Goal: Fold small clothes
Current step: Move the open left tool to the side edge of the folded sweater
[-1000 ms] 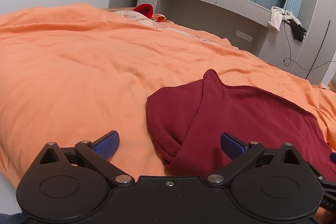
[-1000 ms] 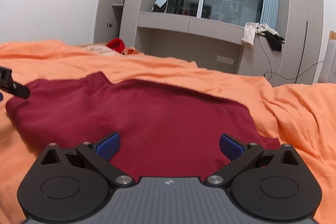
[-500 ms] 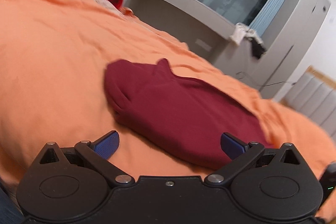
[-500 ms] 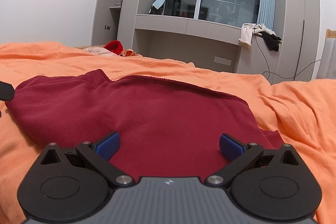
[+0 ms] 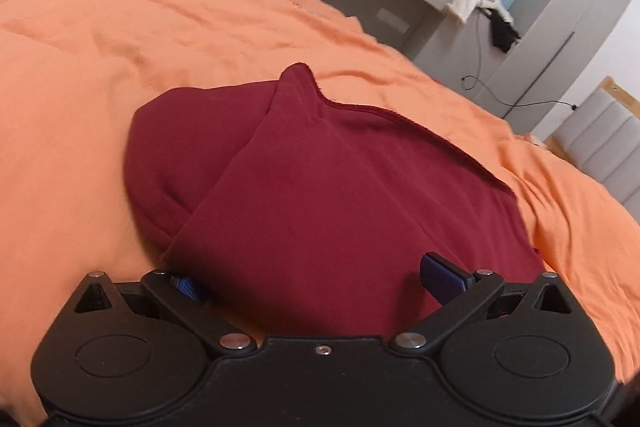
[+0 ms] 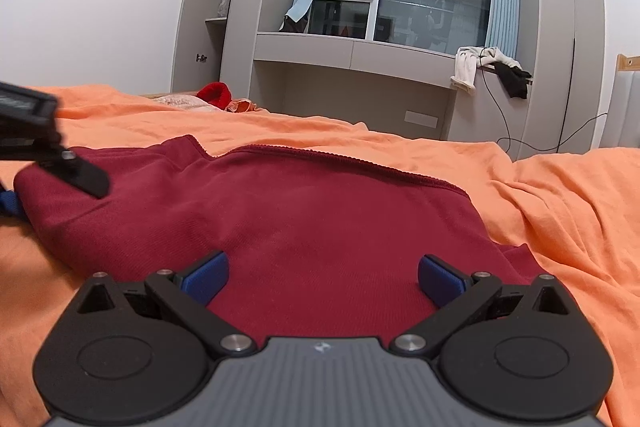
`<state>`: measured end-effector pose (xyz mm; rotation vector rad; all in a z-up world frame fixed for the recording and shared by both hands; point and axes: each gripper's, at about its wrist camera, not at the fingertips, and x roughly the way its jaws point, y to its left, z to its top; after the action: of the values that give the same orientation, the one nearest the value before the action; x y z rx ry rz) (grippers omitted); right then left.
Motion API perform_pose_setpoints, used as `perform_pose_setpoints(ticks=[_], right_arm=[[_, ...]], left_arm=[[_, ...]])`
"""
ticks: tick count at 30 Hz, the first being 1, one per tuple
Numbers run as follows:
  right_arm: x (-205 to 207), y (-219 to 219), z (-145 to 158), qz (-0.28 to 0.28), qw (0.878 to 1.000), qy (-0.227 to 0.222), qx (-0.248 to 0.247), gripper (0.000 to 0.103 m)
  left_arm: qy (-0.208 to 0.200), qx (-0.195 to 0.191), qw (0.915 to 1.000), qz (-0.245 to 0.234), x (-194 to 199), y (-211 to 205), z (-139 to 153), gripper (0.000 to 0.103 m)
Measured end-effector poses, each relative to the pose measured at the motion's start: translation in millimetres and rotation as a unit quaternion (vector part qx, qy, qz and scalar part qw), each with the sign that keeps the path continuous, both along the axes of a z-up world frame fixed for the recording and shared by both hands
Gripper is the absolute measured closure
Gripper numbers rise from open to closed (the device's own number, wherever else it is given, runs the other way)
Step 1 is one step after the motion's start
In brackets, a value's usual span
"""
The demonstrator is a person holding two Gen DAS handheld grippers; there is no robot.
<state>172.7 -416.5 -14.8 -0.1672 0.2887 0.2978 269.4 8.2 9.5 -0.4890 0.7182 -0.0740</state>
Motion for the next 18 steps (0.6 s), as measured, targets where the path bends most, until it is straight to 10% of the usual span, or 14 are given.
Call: perform_pose_setpoints(ticks=[12, 18], right_arm=[[-15.7, -7.8, 11.4, 0.043, 0.997, -0.048, 0.050, 0.000], [-8.8, 11.8, 2.9, 0.043, 0.999, -0.028, -0.011, 0.000]], left_arm=[[-0.044, 0.023, 0.9988, 0.006, -13.9, -3.8, -7.1, 0.001], [-0.043, 0.016, 0.9989, 0.005, -16.3, -0.5, -7.8, 0.001]])
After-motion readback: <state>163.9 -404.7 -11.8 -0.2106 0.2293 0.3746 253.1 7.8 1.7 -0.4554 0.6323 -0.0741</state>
